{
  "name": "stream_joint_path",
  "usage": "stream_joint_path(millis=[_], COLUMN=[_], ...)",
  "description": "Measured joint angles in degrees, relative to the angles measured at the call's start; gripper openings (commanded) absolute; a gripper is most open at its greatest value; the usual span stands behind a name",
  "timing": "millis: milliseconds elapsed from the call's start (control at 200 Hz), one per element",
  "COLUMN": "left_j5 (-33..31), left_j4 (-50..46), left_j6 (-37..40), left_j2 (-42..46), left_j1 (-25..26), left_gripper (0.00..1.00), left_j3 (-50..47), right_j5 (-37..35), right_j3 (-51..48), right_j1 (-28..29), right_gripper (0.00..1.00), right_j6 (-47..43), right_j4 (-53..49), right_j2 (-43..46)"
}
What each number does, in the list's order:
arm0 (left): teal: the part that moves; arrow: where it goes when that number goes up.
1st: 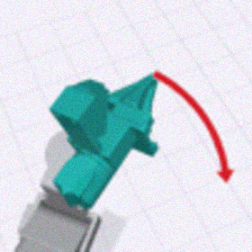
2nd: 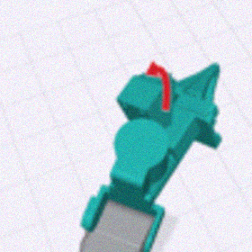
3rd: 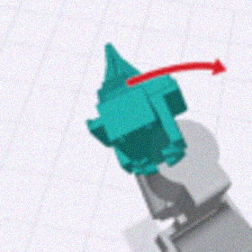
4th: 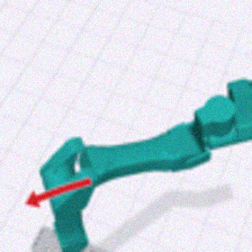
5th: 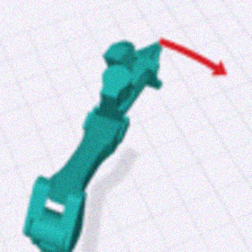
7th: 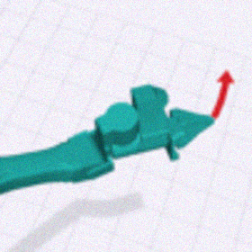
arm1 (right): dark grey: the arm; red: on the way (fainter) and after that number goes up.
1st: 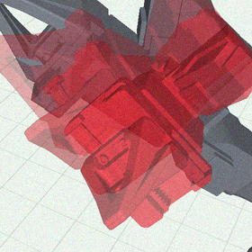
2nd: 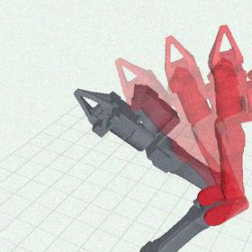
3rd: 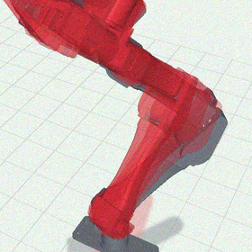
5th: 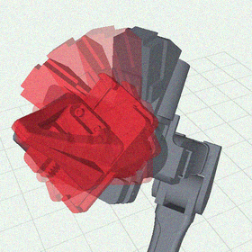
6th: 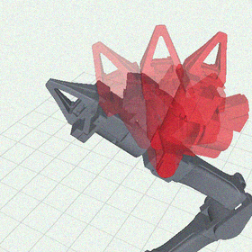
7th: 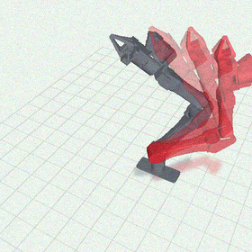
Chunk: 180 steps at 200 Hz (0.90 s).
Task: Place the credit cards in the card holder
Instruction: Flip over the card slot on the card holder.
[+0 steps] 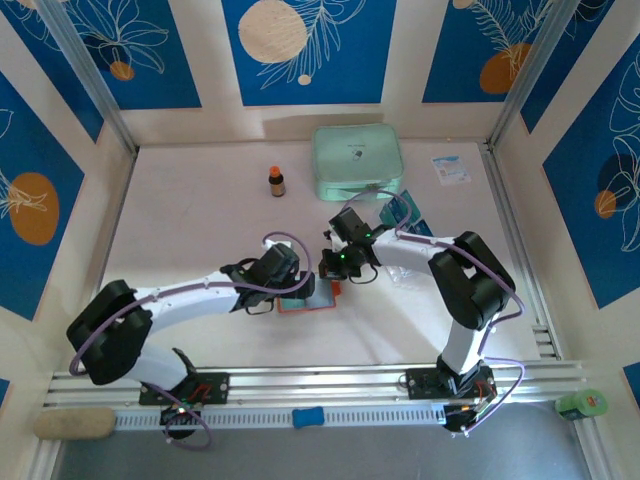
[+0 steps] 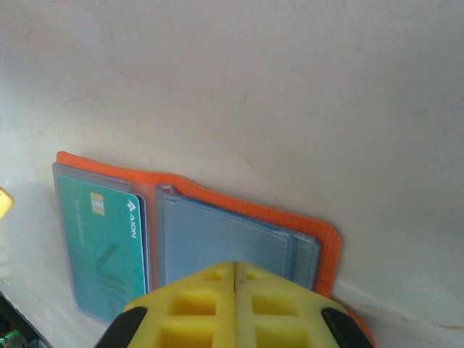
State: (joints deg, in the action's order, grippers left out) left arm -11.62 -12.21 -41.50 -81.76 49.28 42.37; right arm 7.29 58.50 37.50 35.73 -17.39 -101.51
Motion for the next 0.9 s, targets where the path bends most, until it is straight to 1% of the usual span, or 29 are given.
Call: stream_joint_path(millis=[360,900], left_j5=[-0.02,-0.02], left_j4=[0.11,0.68], left_j6=[0.85,1.53], left_j2=[-2.29,-5.11], left_j1=[0.0,0.0], left_gripper=[1.0,1.0], left_j3=[0.0,0.0], right_j5=[0.63,2.43], right_j3=[-0.07,-1.25], right_j1=[0.04,1.03], right_gripper=[0.0,0.0], right_j6=[-0.11,2.71], right_j4=[1.18,5.44], right_j2=[-2.64,-2.97])
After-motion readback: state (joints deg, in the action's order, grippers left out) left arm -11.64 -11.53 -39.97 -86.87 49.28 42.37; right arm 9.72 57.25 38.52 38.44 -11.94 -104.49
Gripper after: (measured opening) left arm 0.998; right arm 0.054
